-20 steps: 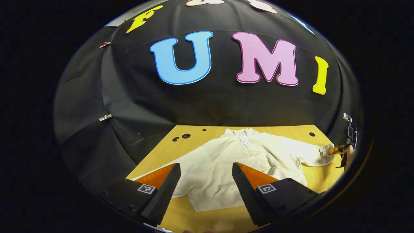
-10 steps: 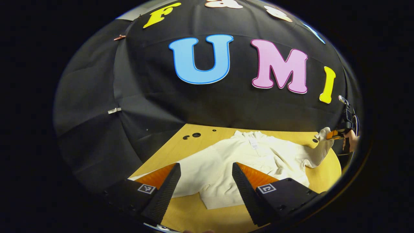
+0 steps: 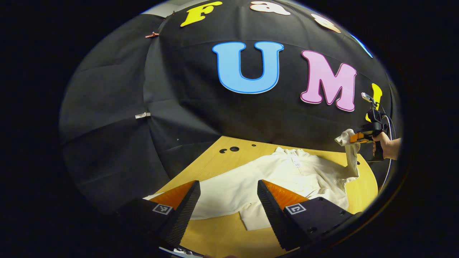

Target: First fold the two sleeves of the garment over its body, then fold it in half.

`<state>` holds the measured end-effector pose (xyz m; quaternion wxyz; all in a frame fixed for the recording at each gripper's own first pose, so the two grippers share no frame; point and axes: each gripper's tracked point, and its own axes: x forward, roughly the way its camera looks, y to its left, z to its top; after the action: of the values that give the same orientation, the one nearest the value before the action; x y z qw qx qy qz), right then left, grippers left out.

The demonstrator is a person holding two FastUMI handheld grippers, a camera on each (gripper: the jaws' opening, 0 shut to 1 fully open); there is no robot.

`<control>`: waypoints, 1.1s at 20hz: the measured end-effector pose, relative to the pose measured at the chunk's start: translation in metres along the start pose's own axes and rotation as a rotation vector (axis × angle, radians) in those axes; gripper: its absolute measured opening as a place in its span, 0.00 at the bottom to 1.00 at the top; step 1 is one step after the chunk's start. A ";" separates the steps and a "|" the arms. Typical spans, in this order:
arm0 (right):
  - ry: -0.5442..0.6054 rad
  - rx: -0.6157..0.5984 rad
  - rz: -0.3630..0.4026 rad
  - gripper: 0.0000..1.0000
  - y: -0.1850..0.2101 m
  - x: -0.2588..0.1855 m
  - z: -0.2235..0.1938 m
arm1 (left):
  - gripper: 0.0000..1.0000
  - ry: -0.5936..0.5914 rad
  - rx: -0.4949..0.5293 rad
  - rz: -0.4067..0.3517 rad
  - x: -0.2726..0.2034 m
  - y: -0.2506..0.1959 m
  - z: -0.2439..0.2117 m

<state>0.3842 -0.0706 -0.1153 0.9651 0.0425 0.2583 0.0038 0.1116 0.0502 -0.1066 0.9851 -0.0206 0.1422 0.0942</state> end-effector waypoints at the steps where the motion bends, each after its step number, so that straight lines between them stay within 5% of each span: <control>1: -0.003 -0.014 0.023 0.11 0.021 0.004 0.003 | 0.98 0.003 -0.011 0.010 0.002 0.007 -0.002; 8: 0.029 -0.076 0.213 0.11 0.183 0.026 -0.007 | 1.00 0.040 -0.075 0.090 0.007 0.050 -0.016; 17: 0.178 -0.119 0.376 0.12 0.326 0.048 -0.104 | 1.00 0.092 -0.109 0.169 0.002 0.088 -0.046; 22: 0.190 -0.097 0.421 0.34 0.354 0.035 -0.129 | 1.00 0.106 -0.107 0.185 0.006 0.098 -0.052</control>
<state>0.3552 0.2936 -0.2138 0.9153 0.0485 0.3328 0.2216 0.0839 0.1436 -0.1596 0.9609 -0.0647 0.1900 0.1910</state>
